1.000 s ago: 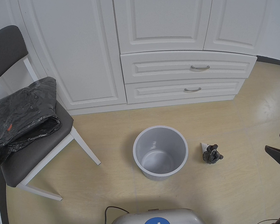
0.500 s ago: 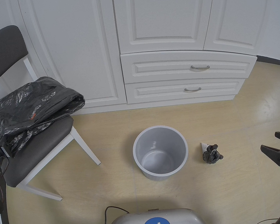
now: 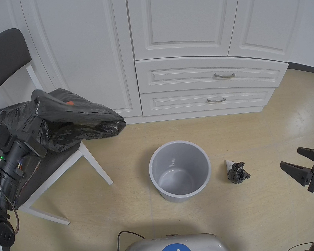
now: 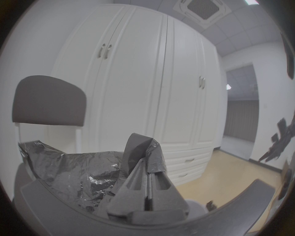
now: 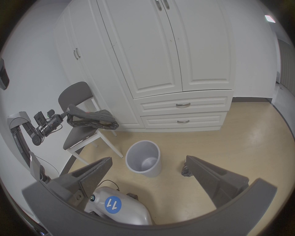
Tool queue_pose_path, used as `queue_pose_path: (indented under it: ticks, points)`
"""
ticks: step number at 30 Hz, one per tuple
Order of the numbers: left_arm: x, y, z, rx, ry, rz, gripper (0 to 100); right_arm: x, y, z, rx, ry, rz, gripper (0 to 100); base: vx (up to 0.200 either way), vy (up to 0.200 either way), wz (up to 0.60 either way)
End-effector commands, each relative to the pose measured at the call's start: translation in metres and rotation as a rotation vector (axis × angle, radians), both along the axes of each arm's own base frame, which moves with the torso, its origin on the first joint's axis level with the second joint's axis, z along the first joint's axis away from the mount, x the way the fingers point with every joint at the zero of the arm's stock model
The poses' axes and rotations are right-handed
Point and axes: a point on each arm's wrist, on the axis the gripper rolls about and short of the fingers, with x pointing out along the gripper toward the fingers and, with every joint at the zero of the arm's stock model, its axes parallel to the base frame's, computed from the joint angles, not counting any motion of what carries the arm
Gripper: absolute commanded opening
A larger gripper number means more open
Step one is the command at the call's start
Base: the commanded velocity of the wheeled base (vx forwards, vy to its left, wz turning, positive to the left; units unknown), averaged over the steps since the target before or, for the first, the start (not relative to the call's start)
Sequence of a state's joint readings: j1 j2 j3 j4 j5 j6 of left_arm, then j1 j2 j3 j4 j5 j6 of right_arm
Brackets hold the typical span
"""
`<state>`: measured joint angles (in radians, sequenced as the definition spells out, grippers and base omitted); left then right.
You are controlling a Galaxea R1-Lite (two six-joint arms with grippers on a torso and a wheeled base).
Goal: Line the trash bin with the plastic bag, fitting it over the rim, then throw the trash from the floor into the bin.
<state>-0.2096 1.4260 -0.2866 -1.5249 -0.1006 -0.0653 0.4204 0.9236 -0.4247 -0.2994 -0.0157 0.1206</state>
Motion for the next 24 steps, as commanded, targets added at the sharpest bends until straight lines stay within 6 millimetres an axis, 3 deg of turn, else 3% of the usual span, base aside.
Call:
queue_pose_path:
  ticks: [1, 4, 11, 16, 24]
  points:
    - [-0.025, -0.038, 0.031, -0.110, -0.116, -0.146, 0, 0.012, 0.023, -0.019, -0.029, 0.069, 0.087, 100, 0.000, 0.000, 0.00]
    - [-0.027, -0.041, 0.032, -0.122, -0.115, -0.149, 0, 0.015, 0.029, -0.023, -0.032, 0.069, 0.108, 100, 0.000, 0.000, 0.00]
    - [-0.032, -0.053, 0.050, -0.191, -0.161, -0.162, 0, 0.032, 0.072, -0.032, -0.047, 0.048, 0.194, 100, 0.000, 0.000, 0.00]
    - [-0.036, -0.057, 0.053, -0.209, -0.171, -0.169, 0, 0.045, 0.113, -0.047, -0.010, 0.041, 0.144, 100, 0.000, 0.000, 0.00]
    - [-0.050, -0.064, 0.062, -0.234, -0.199, -0.231, 0, 0.067, 0.143, -0.057, 0.107, 0.052, 0.049, 100, 0.000, 0.000, 0.00]
